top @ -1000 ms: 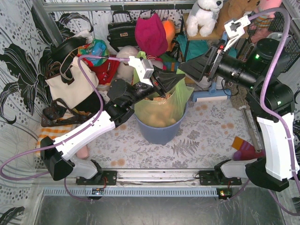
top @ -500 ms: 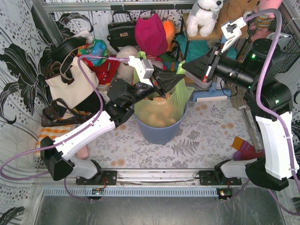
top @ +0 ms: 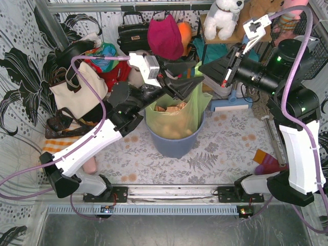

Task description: Tie the trash bag

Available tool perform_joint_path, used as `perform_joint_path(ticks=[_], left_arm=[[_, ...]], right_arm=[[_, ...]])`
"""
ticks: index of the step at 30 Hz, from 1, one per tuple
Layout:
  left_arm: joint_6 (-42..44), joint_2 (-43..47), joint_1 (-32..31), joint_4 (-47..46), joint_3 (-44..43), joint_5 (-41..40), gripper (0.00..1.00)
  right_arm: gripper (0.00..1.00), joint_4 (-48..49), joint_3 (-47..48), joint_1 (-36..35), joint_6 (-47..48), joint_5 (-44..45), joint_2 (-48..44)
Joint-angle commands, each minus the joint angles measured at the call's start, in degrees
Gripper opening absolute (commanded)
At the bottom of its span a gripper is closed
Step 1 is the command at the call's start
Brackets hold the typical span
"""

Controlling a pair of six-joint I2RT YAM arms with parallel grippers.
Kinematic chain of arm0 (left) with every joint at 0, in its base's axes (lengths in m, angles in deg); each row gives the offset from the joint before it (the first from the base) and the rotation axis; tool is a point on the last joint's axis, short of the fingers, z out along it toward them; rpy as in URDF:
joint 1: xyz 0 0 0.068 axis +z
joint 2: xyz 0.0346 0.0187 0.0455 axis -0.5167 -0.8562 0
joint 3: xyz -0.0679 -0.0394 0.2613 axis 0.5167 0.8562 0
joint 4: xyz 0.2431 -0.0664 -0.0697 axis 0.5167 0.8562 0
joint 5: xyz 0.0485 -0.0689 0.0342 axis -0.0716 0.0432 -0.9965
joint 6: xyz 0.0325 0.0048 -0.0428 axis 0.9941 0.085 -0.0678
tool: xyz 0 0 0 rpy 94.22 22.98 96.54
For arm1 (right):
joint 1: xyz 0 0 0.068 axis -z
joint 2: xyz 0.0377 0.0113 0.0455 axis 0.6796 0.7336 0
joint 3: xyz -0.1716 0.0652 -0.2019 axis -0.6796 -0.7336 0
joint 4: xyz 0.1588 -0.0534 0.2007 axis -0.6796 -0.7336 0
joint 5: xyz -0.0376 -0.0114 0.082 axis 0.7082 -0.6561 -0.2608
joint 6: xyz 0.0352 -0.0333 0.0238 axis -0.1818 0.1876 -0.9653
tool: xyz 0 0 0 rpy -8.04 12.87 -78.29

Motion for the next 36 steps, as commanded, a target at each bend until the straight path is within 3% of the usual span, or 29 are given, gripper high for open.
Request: perform_joint_path(ticks=[1, 15, 21, 36], left_arm=[[1.1, -1.3, 0.4, 0.8, -4.9, -1.7, 0.65], [1.0, -4.1, 0.4, 3.1, -5.8, 0.1, 0.49], [0.8, -2.8, 0.4, 2.8, -3.5, 0.2, 0.62], [0.2, -3.4, 0.5, 2.5, -4.6, 1.5, 0.52]], right_arm=[[0.0, 3.8, 0.4, -0.2, -1.1, -1.6, -0.4], [0.0, 4.1, 0.1, -0.2, -1.1, -1.7, -0.9], [0.0, 4.2, 0.0, -0.2, -1.1, -1.3, -0.9], [0.0, 4.6, -1.2, -0.2, -1.1, -1.7, -1.0]])
